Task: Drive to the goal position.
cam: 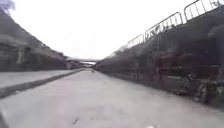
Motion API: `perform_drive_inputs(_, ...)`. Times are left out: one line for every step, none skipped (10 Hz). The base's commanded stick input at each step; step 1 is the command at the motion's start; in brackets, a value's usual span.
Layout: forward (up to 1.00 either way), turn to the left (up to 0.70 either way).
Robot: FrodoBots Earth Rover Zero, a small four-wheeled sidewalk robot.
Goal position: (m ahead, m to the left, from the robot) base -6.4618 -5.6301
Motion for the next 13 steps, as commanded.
perform_drive_inputs(0.0,0.0)
perform_drive_inputs(0.0,0.0)
perform_drive_inputs(0.05,0.0)
perform_drive_inputs(0.44,0.0)
perform_drive_inputs(0.0,0.0)
perform_drive_inputs(0.0,0.0)
perform_drive_inputs(0.15,0.0)
perform_drive_inputs(0.5,0.0)
perform_drive_inputs(0.7,0.0)
perform_drive_inputs(0.7,0.0)
perform_drive_inputs(0.7,0.0)
perform_drive_inputs(0.7,0.0)
perform_drive_inputs(0.7,0.0)
